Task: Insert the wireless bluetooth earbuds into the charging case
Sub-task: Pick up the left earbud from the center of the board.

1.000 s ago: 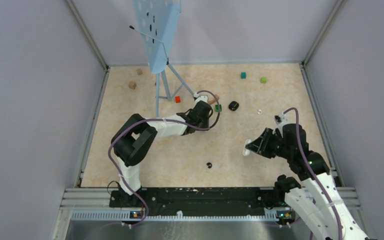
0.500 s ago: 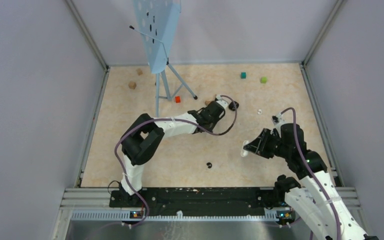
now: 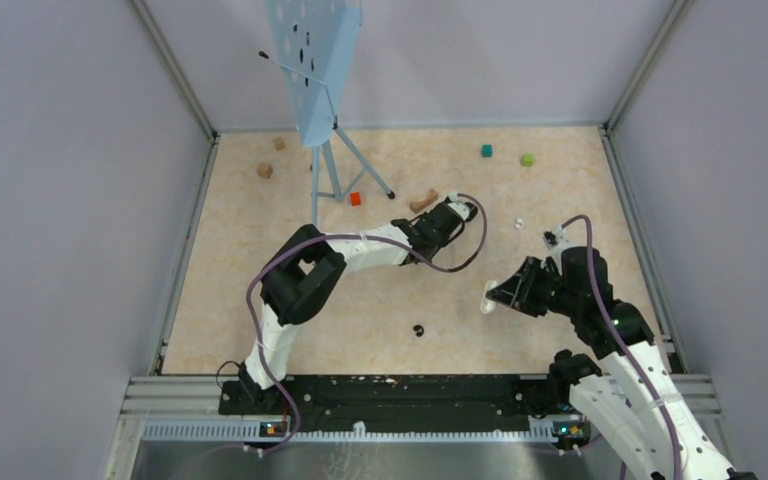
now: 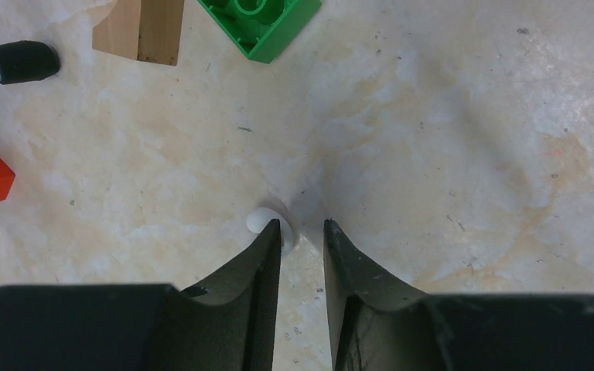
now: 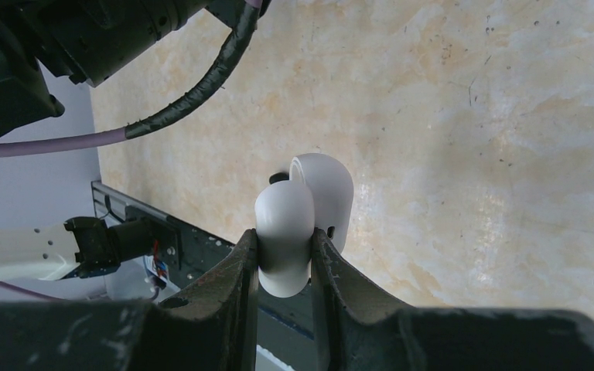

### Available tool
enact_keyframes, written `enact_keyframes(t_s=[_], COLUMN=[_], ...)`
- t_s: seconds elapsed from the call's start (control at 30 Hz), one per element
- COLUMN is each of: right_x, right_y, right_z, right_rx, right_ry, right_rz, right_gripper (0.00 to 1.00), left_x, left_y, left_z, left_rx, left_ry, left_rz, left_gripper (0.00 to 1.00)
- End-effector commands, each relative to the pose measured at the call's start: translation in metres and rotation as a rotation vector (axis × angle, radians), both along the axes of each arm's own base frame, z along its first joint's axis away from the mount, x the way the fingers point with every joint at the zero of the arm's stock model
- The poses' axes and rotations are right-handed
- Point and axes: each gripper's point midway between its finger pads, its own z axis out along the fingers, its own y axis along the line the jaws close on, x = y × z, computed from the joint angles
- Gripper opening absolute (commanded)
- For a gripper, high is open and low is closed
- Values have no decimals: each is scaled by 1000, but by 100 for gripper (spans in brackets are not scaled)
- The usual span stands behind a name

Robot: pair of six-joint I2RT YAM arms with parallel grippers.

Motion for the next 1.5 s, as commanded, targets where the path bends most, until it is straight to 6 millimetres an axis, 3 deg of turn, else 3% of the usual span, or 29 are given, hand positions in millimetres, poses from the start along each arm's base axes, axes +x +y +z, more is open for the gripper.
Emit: enact_keyframes(t_s=[0.0, 0.57, 0.83, 1.03, 1.1, 1.23, 1.37, 1.47], right_x=[4, 5, 6, 7, 7, 9, 9, 8], right_y=[1, 1, 1, 2, 1, 2, 12, 22], right_z=[2, 4, 3, 4, 6, 11, 19, 25], right_rx=[14, 15, 17, 18, 19, 15, 57, 112], right_ry=[-20, -26, -26, -26, -33, -48, -88, -113], right_rz=[-6, -5, -6, -7, -8, -2, 67, 107], right_gripper=[0, 0, 0, 0, 0, 0, 0, 0], left_x=[8, 13, 14, 17, 16, 6, -17, -37], left_y=[5, 21, 24, 29, 27, 22, 15, 21], left_z=[-2, -1, 7, 16, 30, 72, 132, 162], left_rx=[46, 106, 100, 80, 42, -89, -296, -408], left_ry=[-16, -41, -60, -81, -85, -89, -78, -87], left_rz=[17, 43, 63, 109, 118, 135, 97, 56], left_gripper=[32, 30, 21, 8, 0, 0, 0, 0])
